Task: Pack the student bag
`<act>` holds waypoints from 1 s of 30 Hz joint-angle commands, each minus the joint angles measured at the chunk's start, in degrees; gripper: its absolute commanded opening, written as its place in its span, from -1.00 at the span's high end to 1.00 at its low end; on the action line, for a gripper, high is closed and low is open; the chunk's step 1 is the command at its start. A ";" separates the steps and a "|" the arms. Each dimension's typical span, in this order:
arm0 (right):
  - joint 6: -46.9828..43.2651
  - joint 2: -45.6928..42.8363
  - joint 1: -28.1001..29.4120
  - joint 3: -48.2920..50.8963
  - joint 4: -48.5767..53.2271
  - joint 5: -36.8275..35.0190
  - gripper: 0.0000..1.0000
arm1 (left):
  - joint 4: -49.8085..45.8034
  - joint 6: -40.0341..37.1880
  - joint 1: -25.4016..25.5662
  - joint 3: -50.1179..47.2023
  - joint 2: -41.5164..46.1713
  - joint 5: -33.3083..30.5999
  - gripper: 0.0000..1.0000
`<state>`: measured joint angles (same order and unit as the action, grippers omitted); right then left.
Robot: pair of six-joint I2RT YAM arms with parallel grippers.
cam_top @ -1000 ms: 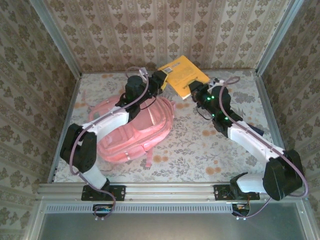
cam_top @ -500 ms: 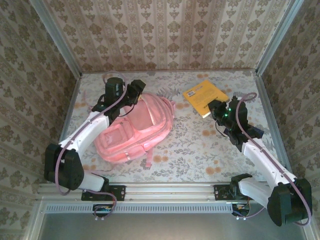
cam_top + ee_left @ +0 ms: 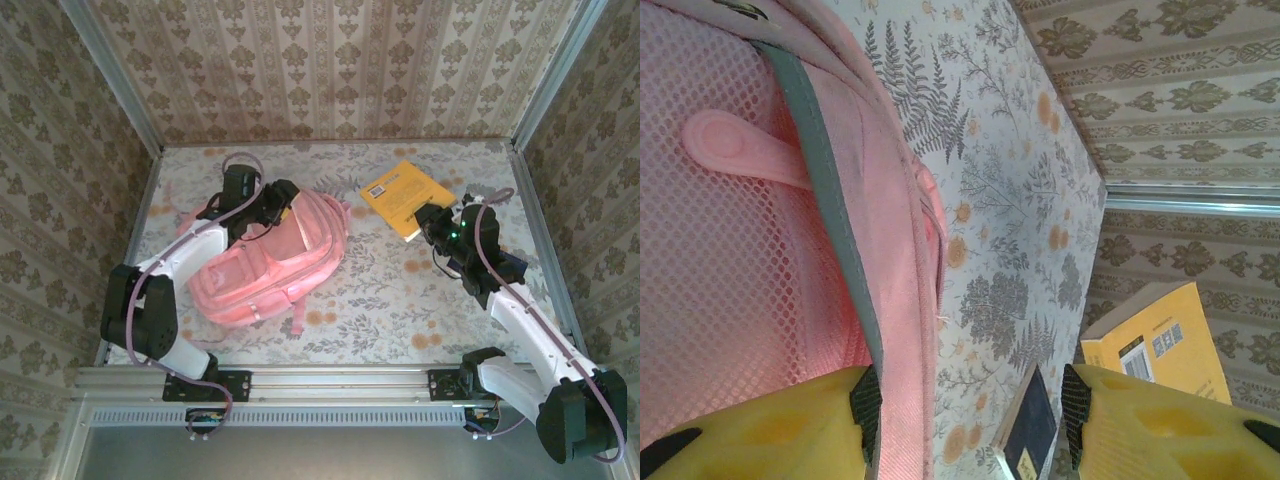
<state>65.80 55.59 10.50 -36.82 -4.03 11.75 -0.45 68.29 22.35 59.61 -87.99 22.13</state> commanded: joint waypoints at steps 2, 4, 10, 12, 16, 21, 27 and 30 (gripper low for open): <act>0.64 -0.59 -0.35 0.51 -5.88 2.24 1.00 | 2.78 0.04 -0.38 -1.22 -1.69 1.25 -0.05; 0.65 -0.35 -0.34 0.60 -6.01 2.44 1.00 | 3.55 0.35 -0.23 -0.95 -2.40 1.26 -0.03; 0.30 -0.48 -0.40 0.93 -5.48 2.38 1.00 | 3.62 0.45 0.19 0.25 -4.34 2.24 0.01; -0.02 -0.74 -0.39 0.87 -5.15 2.40 1.00 | 2.84 -0.31 0.11 -0.08 -3.35 2.17 0.02; -0.58 -0.88 -0.52 0.82 -4.69 2.49 1.00 | 0.75 -1.97 -0.35 -0.99 -0.80 1.62 0.01; -0.10 0.20 -0.47 1.30 -6.01 2.93 1.00 | 0.09 -2.75 -0.43 -1.45 -0.37 2.08 0.00; 0.22 0.31 -0.51 1.42 -6.15 3.27 1.00 | 1.17 -2.14 -0.46 -1.21 -3.51 2.85 0.01; -0.46 -0.31 -0.48 1.18 -5.18 3.08 1.00 | 2.16 -1.67 -0.22 -0.61 -5.16 3.09 0.03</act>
<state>66.13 56.62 10.26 -34.96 -4.47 13.78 0.91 67.22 22.39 58.78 -90.98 24.12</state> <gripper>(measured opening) 0.172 0.489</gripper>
